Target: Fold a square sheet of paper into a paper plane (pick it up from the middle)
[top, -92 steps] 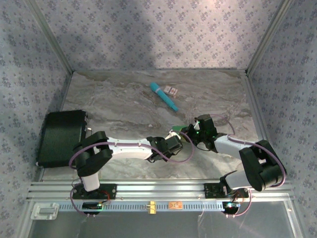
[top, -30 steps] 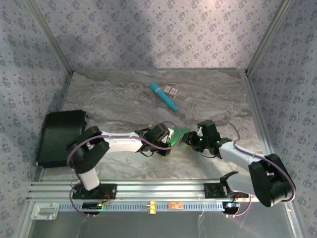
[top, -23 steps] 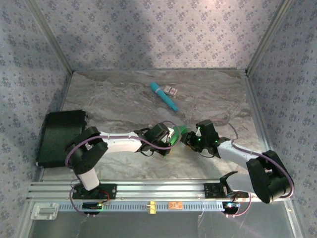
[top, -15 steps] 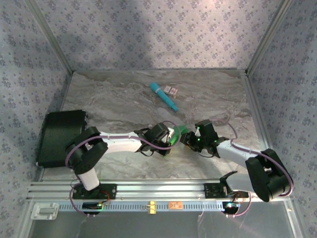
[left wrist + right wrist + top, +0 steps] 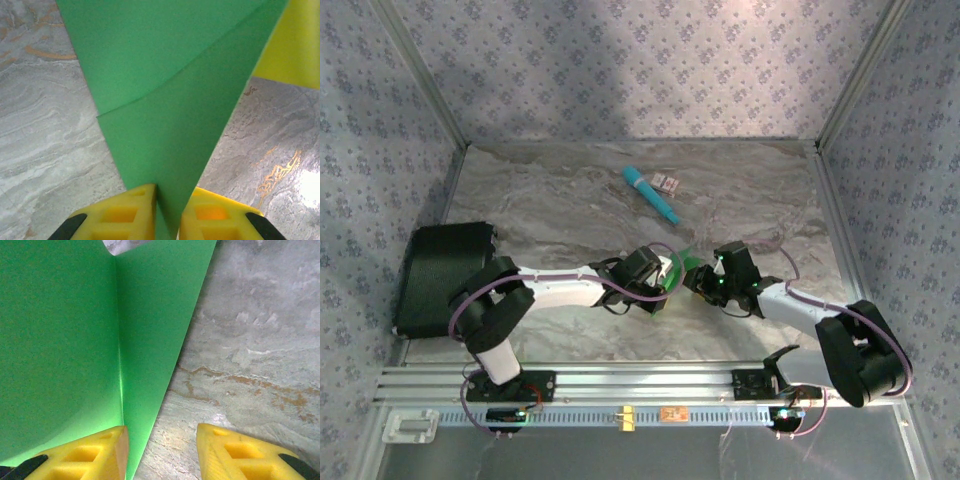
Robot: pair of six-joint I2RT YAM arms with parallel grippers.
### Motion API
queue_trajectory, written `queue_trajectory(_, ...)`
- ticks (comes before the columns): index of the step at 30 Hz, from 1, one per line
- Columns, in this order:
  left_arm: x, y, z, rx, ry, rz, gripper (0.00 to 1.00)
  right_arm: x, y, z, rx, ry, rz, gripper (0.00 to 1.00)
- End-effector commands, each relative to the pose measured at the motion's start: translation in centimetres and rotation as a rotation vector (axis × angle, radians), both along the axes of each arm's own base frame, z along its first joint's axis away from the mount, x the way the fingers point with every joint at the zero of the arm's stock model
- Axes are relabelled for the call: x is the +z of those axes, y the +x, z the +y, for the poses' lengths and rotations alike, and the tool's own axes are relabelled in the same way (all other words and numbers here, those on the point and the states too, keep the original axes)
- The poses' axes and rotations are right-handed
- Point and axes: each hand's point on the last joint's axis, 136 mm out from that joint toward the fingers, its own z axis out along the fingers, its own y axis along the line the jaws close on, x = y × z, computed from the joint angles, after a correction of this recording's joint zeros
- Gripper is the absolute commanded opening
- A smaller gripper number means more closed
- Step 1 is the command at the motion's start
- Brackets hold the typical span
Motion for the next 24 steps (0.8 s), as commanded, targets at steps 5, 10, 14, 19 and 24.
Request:
queue_trajectory(5,1.3,0.4,-0.9,-0.020,-0.028,-0.039,0.14,0.8,0.5,0.3,-0.005,0.009,-0.017,0.42)
queue_trajectory(10,0.7,0.1,-1.1,-0.036,-0.009,-0.030,0.09,0.7,0.5,0.2,-0.010,0.002,-0.016,0.42)
queue_trajectory(14,0.5,0.2,-1.1,-0.041,0.004,-0.026,0.07,0.8,0.5,-0.1,-0.018,-0.005,-0.020,0.42)
queue_trajectory(19,-0.1,0.1,-1.2,-0.049,0.031,-0.013,0.06,0.4,0.3,-0.7,-0.035,-0.018,-0.009,0.42)
queue_trajectory(24,-0.5,0.4,-1.2,-0.043,0.051,-0.009,0.06,0.1,-0.2,-2.7,-0.123,-0.046,0.000,0.40)
